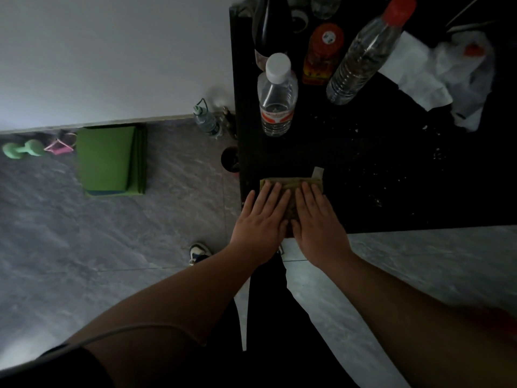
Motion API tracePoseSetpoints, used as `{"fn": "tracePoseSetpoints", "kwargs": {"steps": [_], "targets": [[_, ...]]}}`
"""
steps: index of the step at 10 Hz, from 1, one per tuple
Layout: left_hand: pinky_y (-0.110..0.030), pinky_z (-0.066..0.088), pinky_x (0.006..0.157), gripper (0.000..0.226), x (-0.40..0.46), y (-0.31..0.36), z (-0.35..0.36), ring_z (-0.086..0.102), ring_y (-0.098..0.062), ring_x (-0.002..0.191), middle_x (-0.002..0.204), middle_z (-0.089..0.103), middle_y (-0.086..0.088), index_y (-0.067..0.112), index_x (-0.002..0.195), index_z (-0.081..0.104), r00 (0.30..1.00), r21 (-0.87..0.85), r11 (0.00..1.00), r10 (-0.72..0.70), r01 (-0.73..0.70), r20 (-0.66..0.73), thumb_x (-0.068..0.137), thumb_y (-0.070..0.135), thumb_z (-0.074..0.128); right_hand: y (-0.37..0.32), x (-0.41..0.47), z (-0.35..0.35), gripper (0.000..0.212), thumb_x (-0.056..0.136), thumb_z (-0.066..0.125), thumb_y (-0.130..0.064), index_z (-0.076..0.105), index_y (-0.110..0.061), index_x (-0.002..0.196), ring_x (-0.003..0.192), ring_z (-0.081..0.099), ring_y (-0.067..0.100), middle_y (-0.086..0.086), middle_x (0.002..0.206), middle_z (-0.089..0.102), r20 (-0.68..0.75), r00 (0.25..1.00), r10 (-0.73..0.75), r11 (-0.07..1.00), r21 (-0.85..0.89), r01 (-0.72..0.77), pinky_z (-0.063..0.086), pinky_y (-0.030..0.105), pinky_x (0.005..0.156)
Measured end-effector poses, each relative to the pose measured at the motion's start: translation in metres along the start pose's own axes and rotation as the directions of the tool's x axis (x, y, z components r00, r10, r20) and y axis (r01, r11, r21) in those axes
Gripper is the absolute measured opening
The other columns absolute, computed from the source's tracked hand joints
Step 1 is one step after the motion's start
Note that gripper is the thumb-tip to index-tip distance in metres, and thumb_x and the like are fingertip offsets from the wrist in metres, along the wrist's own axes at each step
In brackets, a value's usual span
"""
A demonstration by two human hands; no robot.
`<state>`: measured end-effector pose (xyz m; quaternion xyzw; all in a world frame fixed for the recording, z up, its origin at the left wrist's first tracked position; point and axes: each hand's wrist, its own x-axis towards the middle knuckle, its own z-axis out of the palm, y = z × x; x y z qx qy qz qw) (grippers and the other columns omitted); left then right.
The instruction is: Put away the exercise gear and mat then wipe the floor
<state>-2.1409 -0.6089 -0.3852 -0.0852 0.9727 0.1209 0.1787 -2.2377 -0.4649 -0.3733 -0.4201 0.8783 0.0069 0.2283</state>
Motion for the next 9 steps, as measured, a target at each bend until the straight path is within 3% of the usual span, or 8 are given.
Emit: {"fn": "tracePoseSetpoints", "kwargs": {"steps": [3, 7, 9], "targets": [[-0.049, 0.003, 0.122, 0.062, 0.022, -0.012, -0.013, -0.008, -0.023, 0.151, 0.165, 0.004, -0.006, 0.019, 0.157, 0.008, 1.0, 0.007, 1.0, -0.003, 0.004, -0.027, 0.102, 0.045, 0.015, 0.005, 0.026, -0.008, 0.066, 0.101, 0.015, -0.044, 0.002, -0.006, 0.153, 0.152, 0.001, 0.028, 0.016, 0.164, 0.006, -0.027, 0.999, -0.016, 1.0, -0.024, 0.016, 0.014, 0.044, 0.123], [-0.052, -0.003, 0.12, 0.065, 0.019, -0.006, -0.019, -0.02, -0.025, 0.149, 0.164, -0.01, -0.008, 0.018, 0.155, -0.01, 0.998, 0.055, 0.998, -0.035, 0.032, 0.05, 0.1, 0.051, -0.001, -0.001, 0.023, -0.019, 0.067, 0.102, 0.014, -0.045, -0.007, -0.01, 0.154, 0.152, -0.012, 0.025, 0.011, 0.165, -0.01, 0.068, 0.997, 0.037, 0.997, -0.076, -0.031, 0.009, 0.046, 0.124], [-0.049, -0.006, 0.121, 0.066, -0.004, -0.018, -0.053, -0.018, -0.022, 0.149, 0.165, -0.008, -0.004, 0.027, 0.156, -0.004, 0.988, -0.095, 0.983, -0.153, 0.155, 0.029, 0.099, 0.057, 0.01, -0.016, 0.016, -0.054, 0.07, 0.1, 0.026, -0.046, 0.008, -0.011, 0.157, 0.152, 0.0, 0.028, 0.011, 0.165, 0.006, 0.005, 1.0, -0.002, 0.998, -0.07, 0.002, 0.011, 0.047, 0.123]]}}
